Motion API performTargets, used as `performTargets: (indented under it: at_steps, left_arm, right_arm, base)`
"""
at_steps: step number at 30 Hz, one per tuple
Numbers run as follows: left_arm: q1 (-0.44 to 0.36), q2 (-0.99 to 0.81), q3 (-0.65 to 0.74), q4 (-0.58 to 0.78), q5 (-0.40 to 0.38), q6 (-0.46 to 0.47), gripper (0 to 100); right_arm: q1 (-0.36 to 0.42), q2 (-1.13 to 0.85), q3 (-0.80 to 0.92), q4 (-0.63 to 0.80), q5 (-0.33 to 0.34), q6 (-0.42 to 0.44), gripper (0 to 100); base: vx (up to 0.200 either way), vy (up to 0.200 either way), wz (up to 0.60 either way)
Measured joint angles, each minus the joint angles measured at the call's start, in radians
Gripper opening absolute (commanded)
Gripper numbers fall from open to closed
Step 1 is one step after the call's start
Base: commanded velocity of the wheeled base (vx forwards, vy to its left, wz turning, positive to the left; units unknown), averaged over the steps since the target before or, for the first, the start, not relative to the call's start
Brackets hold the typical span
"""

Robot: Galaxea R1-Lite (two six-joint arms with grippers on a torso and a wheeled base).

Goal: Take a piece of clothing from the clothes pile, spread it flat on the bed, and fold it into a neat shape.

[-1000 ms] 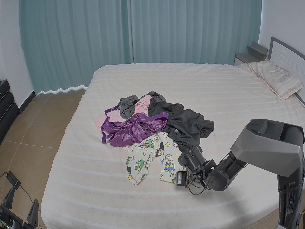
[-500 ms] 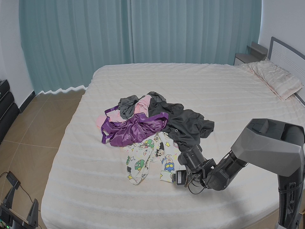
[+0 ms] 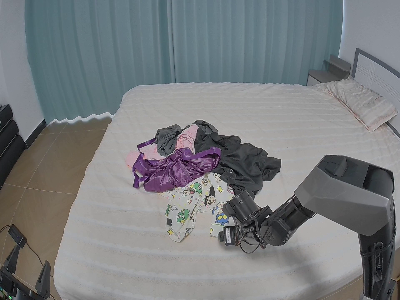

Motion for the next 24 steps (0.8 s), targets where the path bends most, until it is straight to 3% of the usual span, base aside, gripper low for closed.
performTargets:
  at_steps: [16,24]
  left_arm:
    - [0.0,0.0,0.0,0.0,0.001,0.0,100]
    - [0.0,0.0,0.0,0.0,0.001,0.001,100]
  right_arm:
    - [-0.001,0.003,-0.005,0.001,-0.012,0.003,0]
    - [0.001,-0.074,0.12,0.006,-0.004,-0.026,0]
  base:
    - [0.0,0.0,0.0]
    - [0.0,0.0,0.0]
